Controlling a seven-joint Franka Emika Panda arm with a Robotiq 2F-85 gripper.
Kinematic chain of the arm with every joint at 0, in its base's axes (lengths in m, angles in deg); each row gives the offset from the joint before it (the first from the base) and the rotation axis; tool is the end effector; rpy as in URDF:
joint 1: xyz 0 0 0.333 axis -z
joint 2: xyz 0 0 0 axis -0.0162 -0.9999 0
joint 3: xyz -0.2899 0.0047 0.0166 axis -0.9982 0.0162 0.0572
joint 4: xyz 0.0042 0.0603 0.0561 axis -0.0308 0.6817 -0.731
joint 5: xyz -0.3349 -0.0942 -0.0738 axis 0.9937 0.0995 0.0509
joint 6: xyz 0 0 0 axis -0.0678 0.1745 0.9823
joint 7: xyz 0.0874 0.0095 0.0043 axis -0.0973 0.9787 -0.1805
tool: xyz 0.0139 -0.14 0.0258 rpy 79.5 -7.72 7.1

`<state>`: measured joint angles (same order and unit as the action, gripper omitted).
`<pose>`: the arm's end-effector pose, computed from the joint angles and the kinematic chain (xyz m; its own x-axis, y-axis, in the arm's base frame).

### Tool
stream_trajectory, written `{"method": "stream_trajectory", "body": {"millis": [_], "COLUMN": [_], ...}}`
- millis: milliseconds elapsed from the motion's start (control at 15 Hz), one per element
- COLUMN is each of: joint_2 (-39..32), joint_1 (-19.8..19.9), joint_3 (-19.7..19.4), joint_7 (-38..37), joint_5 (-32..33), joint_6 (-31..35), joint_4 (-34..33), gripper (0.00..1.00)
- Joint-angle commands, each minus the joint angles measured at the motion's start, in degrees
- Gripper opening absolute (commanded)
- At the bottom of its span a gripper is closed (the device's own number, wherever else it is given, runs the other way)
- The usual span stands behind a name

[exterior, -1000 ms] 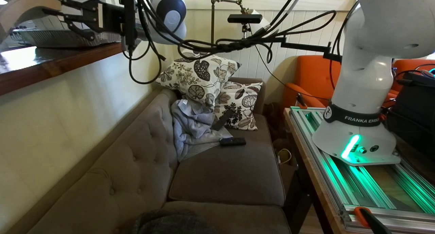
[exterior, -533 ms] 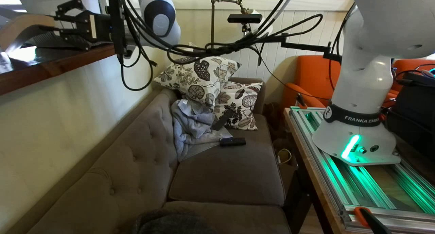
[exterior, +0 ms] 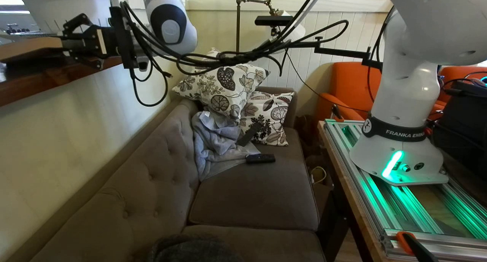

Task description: Put the book on the kitchen counter

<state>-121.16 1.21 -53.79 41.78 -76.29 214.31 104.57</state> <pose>0.6965 -0.0439 0.3002 0.5082 -0.8270 -0.2403 -0.1294 0.2026 -0.9707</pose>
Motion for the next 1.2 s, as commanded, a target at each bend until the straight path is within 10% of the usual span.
{"method": "stream_trajectory", "body": {"millis": [0, 67, 600, 867, 1133], "joint_2": [-0.7, -0.5, 6.4, 14.9, 25.2], "joint_1": [-1.4, -1.9, -4.5, -4.3, -9.6], "joint_3": [-0.4, -0.4, -0.4, -0.7, -9.3], "joint_7": [-2.3, -2.7, -8.5, -13.0, -24.0], "joint_5": [1.8, 2.1, 17.0, 29.6, 48.9], "joint_6": [5.2, 7.6, 18.6, 23.6, 23.3], "joint_4": [-4.1, -4.4, 0.8, 7.6, 19.5], "gripper": [0.1, 0.49, 0.98, 1.0, 1.0]}}
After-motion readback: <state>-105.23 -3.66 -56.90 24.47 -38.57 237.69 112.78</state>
